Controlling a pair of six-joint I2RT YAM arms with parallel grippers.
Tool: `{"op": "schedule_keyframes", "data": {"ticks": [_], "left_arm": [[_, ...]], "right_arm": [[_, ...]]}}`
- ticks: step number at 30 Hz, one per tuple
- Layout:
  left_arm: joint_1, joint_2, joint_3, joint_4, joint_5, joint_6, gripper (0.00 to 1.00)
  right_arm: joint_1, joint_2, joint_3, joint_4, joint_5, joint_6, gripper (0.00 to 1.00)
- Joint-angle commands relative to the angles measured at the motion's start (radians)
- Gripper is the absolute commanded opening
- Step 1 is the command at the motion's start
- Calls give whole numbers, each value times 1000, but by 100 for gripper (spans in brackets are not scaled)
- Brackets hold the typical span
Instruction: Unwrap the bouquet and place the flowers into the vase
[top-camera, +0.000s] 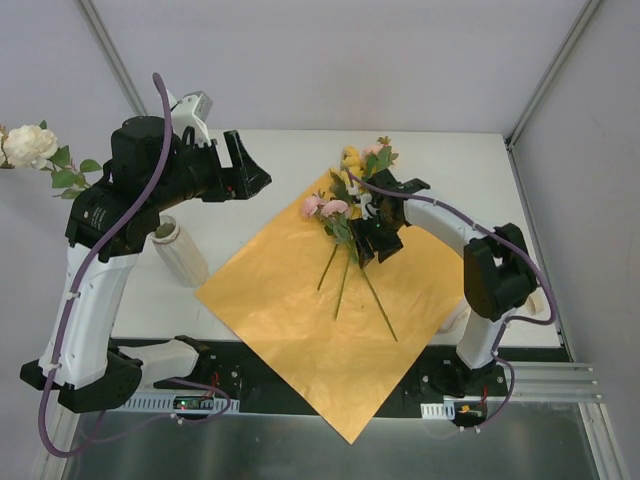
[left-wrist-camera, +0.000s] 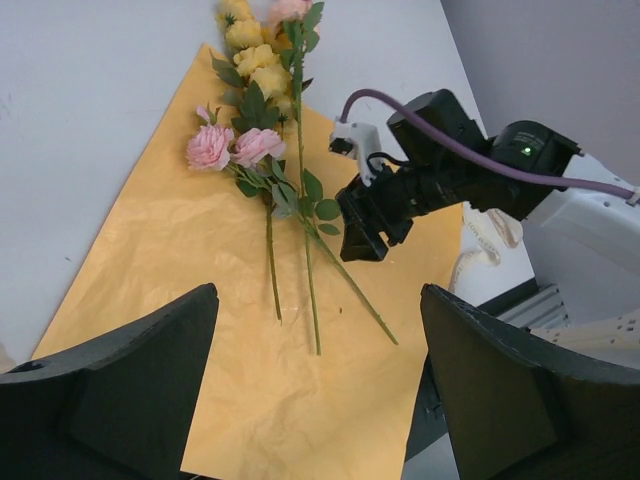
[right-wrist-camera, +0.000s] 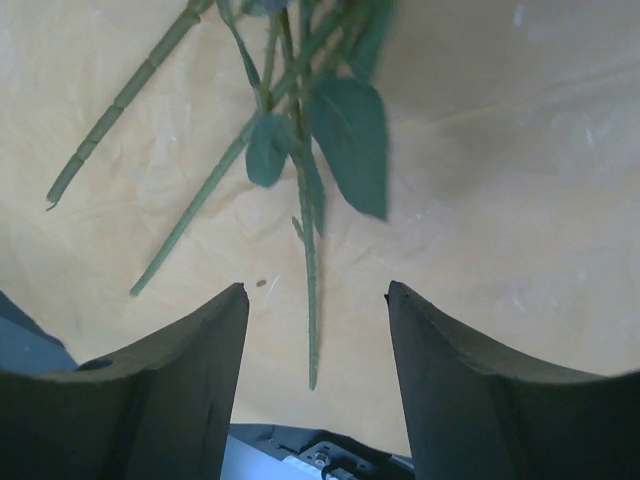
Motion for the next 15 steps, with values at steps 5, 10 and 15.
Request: {"op": "schedule_keyframes", "data": {"ticks": [5,10,15], "left_arm": [[4,18,18,-9,35,-27,82],[4,15,5,-18,37,-34,82],[4,12,5,-21,41,-40,81]], "right_arm": [[120,119,4,104,191,-49,48],[143,138,-22,153,262,-48,29],[148,156,-16,156,247,-42,2]]}}
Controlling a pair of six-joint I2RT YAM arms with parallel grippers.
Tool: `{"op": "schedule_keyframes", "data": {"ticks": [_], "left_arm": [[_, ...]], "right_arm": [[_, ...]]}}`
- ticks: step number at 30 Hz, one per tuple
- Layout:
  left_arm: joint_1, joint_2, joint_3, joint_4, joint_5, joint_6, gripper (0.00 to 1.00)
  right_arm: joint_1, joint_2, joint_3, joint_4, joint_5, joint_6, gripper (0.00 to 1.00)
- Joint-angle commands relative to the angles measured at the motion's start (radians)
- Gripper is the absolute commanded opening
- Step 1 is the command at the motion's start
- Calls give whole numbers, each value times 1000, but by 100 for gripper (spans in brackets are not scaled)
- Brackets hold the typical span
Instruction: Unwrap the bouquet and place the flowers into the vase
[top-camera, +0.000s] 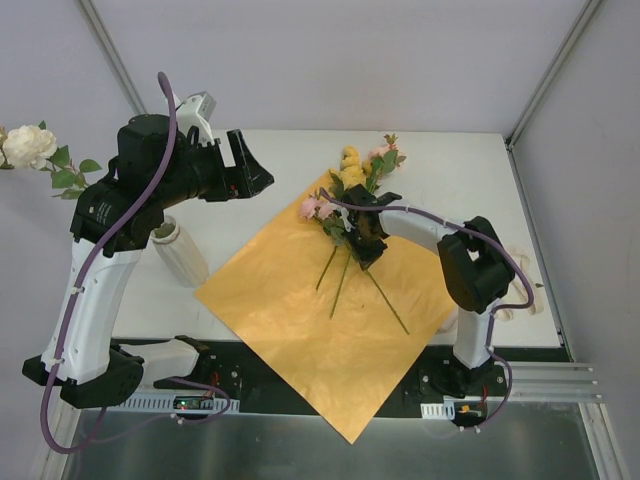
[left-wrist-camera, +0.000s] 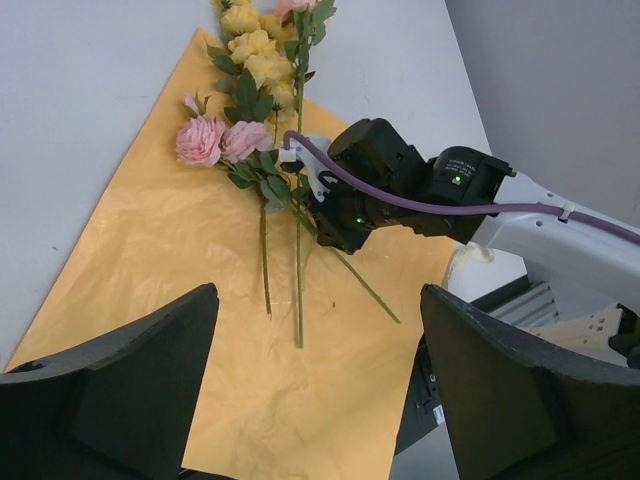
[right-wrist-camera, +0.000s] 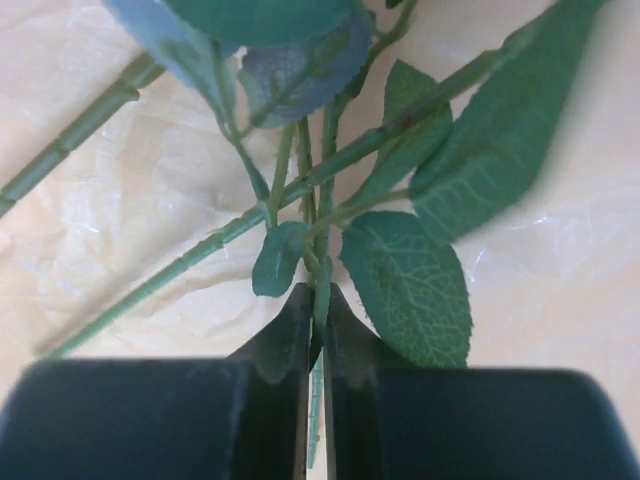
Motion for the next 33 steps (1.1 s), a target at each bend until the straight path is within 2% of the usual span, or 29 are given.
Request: {"op": "schedule_keyframes", "data": {"ticks": [1,4,6,7,8,9,11,14,16,20,23,31,33], "left_arm": [[4,-10,6,-17,35,-14,81],[4,-11,8,-20,38,-16,81],[4,-17,5,-23,38,-19,81],[4,-20,2,-23,37,-20,81],[4,-25,-1,-24,35,-20,81],[4,-31,-12,-23,34,-22,81],[4,-37,-23,-23,35,-29,81],[4,-57,-47,-24,40,-29,81],[4,-65,-58,-27,38,-29,81],[6,-63,-61,-32,44,-29,81],[4,-57,-63,-32,57,-31,81],[4,-49,-77,-32,90,-29,81],[4,-48,-77,-32,97,-28,81]], "right_arm": [[7,4,7,14,21,11,1],[4,-83,1,-10,-3,48,0],[-14,-141,-22,-21,-78,76,0],[-25,-173,-20,-39,-118,90,7],[-56,-184,-16,-55,-185,132,32],[-73,-197,-11,-69,-199,159,45],[-126,-224,9,-60,-239,220,59],[-181,-189,121,-43,-229,274,61],[-209,-104,234,-59,-209,349,61],[-258,35,375,-49,-189,438,47],[-269,131,446,-23,-205,470,43],[-264,248,458,36,-192,525,43],[-263,276,474,42,-192,532,37]]}}
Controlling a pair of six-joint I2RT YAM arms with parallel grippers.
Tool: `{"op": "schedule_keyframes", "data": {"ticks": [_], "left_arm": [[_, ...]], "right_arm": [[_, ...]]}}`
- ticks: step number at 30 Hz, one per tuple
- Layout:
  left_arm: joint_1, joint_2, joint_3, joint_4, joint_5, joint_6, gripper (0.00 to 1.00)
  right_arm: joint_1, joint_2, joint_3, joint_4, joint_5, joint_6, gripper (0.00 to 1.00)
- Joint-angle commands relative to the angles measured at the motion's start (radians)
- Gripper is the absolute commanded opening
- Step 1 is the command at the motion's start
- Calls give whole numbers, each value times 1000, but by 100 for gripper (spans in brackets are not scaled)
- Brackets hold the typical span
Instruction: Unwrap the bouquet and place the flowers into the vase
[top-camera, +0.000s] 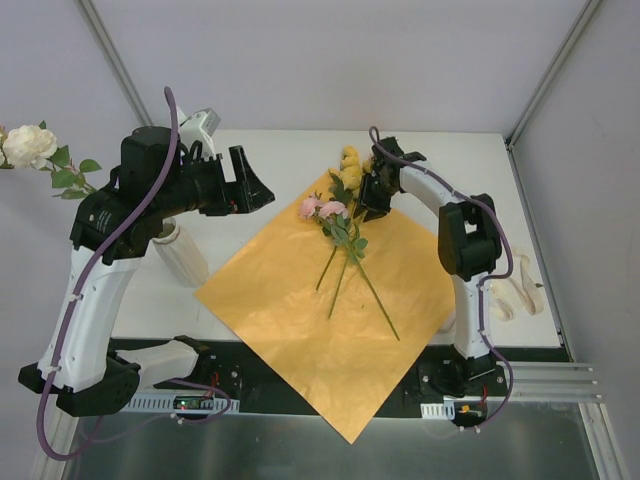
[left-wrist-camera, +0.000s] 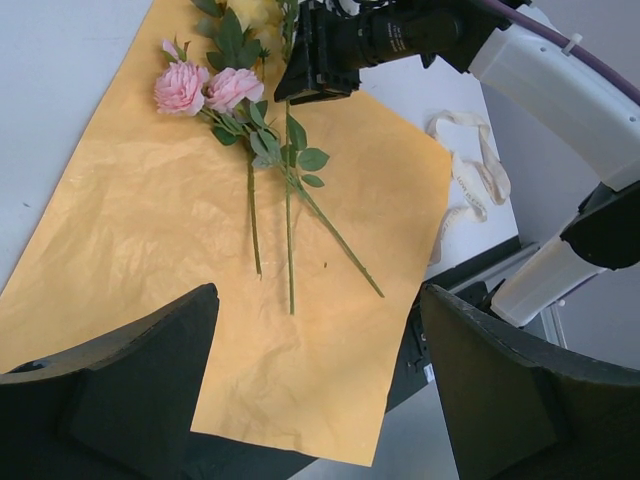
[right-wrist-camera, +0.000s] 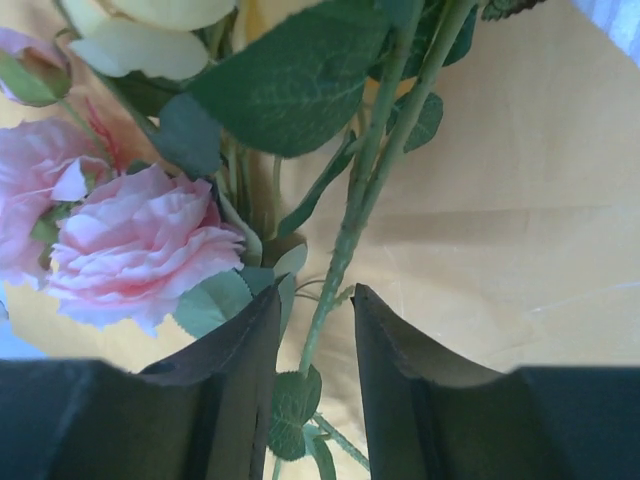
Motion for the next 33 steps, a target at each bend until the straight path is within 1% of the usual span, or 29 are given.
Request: {"op": "schedule_keyframes", "data": {"ticks": [1,2,4,5,6,8,10,11,12,13,14,15,17,19,20,21,22,23,24,25,27,29,31,33], "left_arm": [[4,0,-2,10,34,-11,81],[4,1,-2,8,36,-9,81],[6,3,10,4,36,-8,81],[4,4,13,1,38,-6,81],[4,4,20,1,36,-6,81],[4,3,21,1,38,-6,81],[6,3,27,1,33,-9,81],[6,4,32,1,31,-12,81],[4,7,39,1,34,-14,81],[6,9,44,2,36,-17,81],[6,17,50,2,41,-26,81],[6,23,62,2,50,-31,82],[6,38,78,7,83,-57,82],[6,50,98,16,131,-77,83],[6,60,101,19,142,-99,83],[6,61,102,30,151,-112,84],[6,61,101,37,160,-124,84],[6,60,95,47,180,-144,84],[6,60,87,59,191,-153,84],[6,60,86,76,202,-161,84],[6,60,86,91,222,-184,84],[6,57,86,119,231,-205,83],[6,54,92,128,229,-221,82],[7,46,90,139,212,-229,82]], "right_arm": [[5,22,51,29,-1,50,34],[5,25,53,43,2,47,24],[5,13,70,49,19,36,14],[5,6,77,48,23,30,3],[5,-26,87,45,26,18,1],[0,-80,88,40,39,19,1],[-1,-192,74,49,49,28,1],[0,-236,38,95,43,30,1],[-1,-331,12,132,34,34,1],[0,-381,-29,177,24,45,1],[0,-428,-107,284,19,48,1],[2,-509,-143,328,16,50,1],[2,-565,-191,432,-4,18,1],[6,-628,-254,500,-19,-10,1],[9,-643,-275,562,-27,-53,1],[19,-663,-298,587,-14,-82,1],[35,-662,-279,581,14,-122,1],[42,-653,-243,507,23,-149,1],[46,-636,-207,470,26,-189,1],[57,-634,-138,442,31,-205,1],[77,-643,-101,417,65,-267,1],[88,-631,-12,364,66,-292,1],[117,-622,40,342,88,-344,1],[131,-616,102,368,108,-360,1]]}}
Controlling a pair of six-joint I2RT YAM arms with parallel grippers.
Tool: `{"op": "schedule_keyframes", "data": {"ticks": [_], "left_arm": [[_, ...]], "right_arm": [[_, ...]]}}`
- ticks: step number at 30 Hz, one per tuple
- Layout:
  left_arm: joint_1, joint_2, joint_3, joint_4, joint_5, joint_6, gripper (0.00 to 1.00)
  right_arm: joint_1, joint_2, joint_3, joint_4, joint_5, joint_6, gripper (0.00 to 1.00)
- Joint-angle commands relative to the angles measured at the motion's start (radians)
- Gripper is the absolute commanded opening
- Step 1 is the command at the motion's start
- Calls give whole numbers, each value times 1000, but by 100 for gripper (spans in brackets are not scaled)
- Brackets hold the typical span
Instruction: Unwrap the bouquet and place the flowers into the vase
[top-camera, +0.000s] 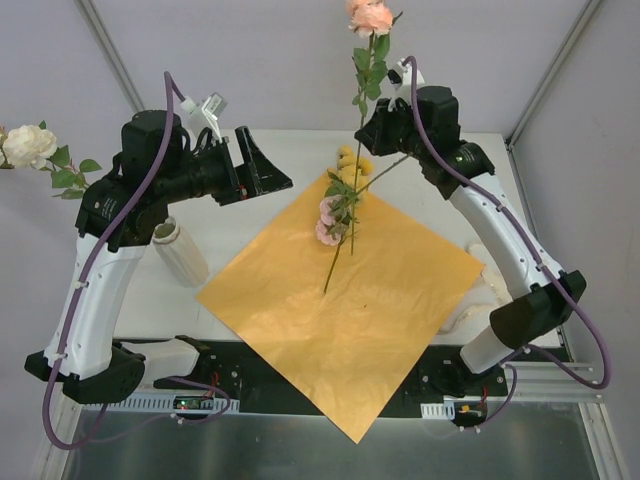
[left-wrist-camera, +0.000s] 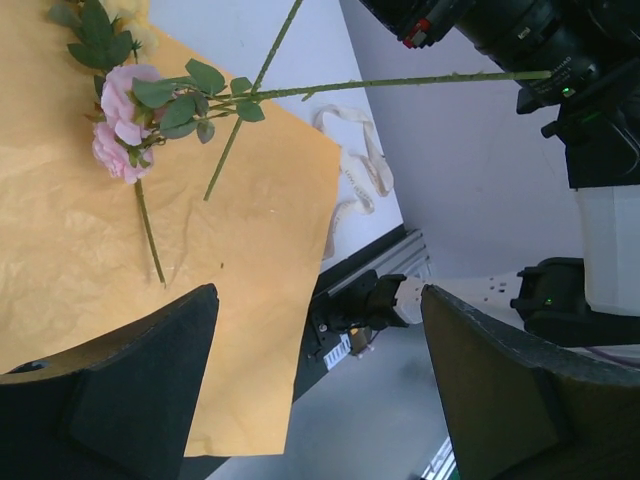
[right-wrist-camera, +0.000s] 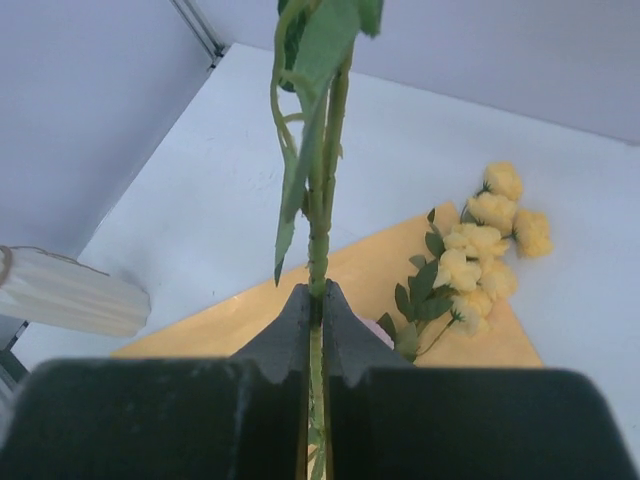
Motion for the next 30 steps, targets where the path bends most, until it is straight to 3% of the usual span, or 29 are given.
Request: {"op": "schedule_keyframes", "data": {"ticks": [1,3,5,8,12,22,30], "left_arm": [[6,-24,15,72,15,-59,82],[6,-36,6,77,9,-59,81],[6,-48,-5,77,0,-57,82],[6,-56,-11,83,-8,-50,83],[6,-37,4,95,7,-60,85],[6,138,-39,316,142,-94,82],[6,303,119,336,147,-59,77]], "right_arm": [[28,-4,209,5,30,-93,0],[48,54,434,-98,20,-113,1],[88,53,484,-115,34,-163,1],[97,22,370,-68,69,-200,1],[99,29,256,-155,25,-223,0],[96,-22,84,-72,-438,-152,0],[111,-57,10,-52,-515,-104,1]]}}
